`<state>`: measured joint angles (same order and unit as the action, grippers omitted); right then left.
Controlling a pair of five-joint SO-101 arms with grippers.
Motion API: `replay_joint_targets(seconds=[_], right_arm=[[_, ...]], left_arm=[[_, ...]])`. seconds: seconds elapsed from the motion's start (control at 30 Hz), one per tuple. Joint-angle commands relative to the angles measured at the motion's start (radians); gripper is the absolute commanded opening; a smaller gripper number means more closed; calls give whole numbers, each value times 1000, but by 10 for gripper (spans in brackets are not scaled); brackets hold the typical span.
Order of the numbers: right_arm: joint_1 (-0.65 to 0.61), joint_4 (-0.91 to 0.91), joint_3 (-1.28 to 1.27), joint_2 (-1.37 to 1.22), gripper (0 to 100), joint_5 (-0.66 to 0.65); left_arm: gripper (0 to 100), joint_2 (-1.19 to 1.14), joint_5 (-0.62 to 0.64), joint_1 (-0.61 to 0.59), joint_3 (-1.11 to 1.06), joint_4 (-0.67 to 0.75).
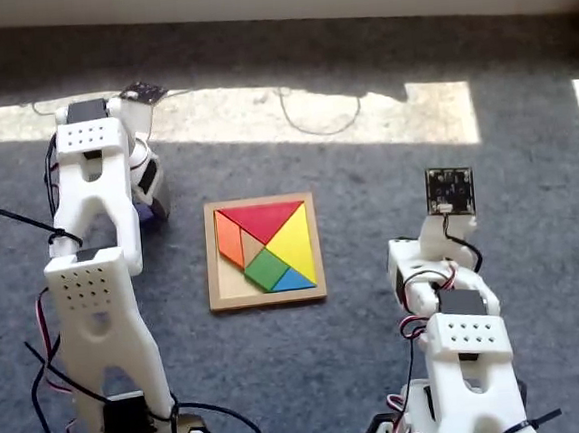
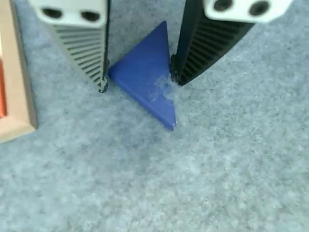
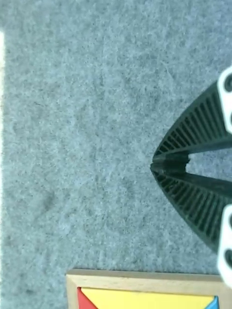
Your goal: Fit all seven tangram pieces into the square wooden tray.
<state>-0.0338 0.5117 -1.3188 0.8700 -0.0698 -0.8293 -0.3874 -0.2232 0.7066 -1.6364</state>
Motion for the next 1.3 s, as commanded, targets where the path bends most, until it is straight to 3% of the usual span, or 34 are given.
replay_joint_targets(seconds=[0.0, 0.37, 0.77, 1.07, 1.27], right_arm=[[-7, -28, 8, 16, 10, -11], [-7, -28, 8, 16, 10, -11], [-1, -28, 13, 16, 10, -11], [65, -117, -7, 16, 10, -3], [70, -151, -27, 16, 10, -5]], left_arm=[[111, 134, -69, 82, 61, -83], [101, 332, -112, 176, 2, -123], [101, 792, -308, 329, -568, -100], [102, 1018, -506, 437, -1099, 250], [103, 1046, -566, 492, -1300, 462]])
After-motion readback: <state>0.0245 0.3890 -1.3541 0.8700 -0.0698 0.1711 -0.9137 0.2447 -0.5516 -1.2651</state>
